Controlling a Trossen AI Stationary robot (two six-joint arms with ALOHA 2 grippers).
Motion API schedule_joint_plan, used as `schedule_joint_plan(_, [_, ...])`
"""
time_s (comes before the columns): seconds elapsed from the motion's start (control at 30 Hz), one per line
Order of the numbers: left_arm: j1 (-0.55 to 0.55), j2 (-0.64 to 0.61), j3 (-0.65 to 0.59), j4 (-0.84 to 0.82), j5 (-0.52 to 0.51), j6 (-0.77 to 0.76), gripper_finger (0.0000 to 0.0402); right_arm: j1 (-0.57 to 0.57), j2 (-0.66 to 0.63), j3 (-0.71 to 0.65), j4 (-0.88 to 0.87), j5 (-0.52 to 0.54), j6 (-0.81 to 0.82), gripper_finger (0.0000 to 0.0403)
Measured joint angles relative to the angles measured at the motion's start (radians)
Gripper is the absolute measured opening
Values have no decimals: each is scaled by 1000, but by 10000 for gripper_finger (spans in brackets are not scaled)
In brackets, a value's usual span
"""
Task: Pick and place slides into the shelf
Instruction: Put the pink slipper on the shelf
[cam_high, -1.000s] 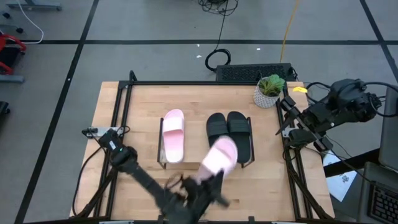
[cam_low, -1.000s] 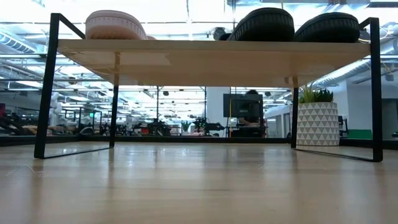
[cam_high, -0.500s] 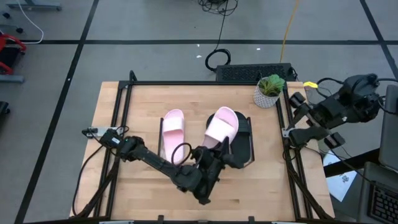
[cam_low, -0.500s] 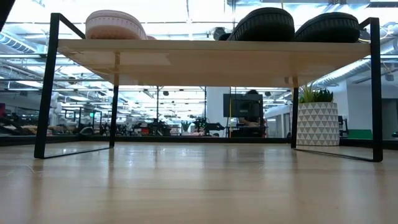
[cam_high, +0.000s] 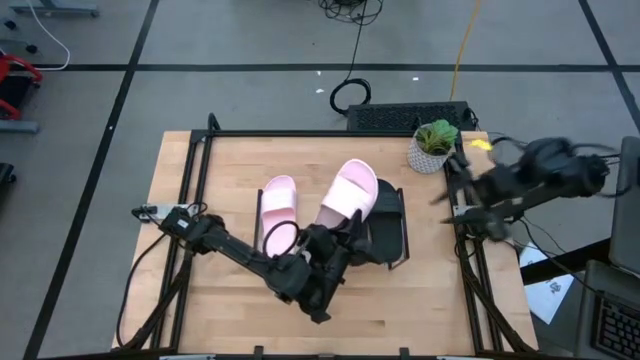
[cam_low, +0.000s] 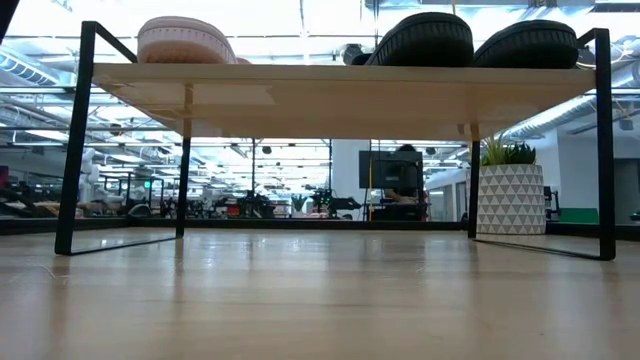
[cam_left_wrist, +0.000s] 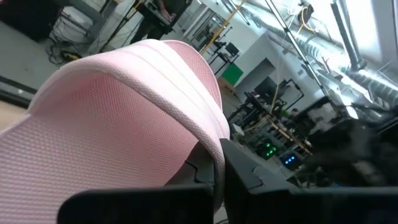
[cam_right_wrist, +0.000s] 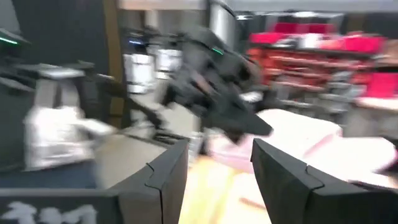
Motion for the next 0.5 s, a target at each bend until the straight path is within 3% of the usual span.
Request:
schedule_joint_plan(0.17, [1,-23,1,5,0,69,0,-1,22,-175,339,244,-138,171])
schedule_joint_plan(0.27, [1,-54,0,1,0,129,0,-10,40,-259,586,359,-141,171])
schedule_joint_plan(0.5, [38,-109,1,6,150,250,0,-96,105,-399,979,381,29,171])
